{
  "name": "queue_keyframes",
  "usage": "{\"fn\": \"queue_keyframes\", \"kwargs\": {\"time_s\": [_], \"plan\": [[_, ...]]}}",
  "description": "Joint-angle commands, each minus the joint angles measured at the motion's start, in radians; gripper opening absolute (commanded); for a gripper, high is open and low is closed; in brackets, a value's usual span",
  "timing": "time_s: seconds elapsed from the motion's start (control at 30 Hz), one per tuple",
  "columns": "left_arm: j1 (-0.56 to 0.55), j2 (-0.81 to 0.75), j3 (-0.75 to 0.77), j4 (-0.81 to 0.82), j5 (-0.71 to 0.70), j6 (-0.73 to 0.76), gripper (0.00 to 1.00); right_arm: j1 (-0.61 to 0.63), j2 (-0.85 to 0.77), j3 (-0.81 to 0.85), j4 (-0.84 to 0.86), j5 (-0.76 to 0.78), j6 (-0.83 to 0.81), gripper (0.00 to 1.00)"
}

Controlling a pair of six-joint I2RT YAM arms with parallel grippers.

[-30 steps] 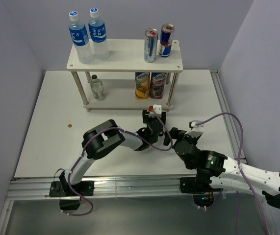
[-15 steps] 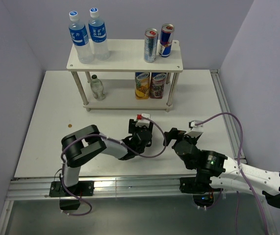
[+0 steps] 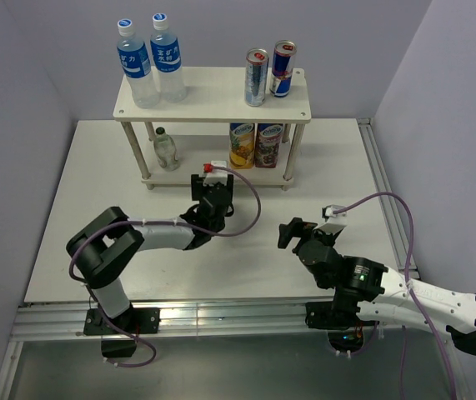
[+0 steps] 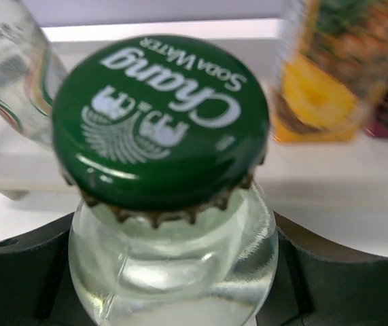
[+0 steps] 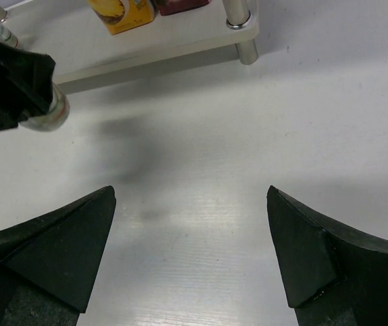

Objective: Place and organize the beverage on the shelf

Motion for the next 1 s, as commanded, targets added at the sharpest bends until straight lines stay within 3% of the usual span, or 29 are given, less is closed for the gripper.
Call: {"fn": "queue_keyframes", "kwargs": {"time_s": [0.0,0.33,0.97], "plan": [[0.069,-0.046,0.098,0.094,0.033,0.048,0.0,0.006,-0.004,-0.003,0.032,0.014,0.0,0.99],[0.225,0.071,0.244,0.092,0.126,0.078,0.0,0.007,0.005,-0.003,0.038,0.01,-0.004,0.99],[0.336,0.235,0.345,0.108,0.135,-0.02,0.0,0.006,0.056,0.003,0.048,0.018,-0.012,0.99]]}}
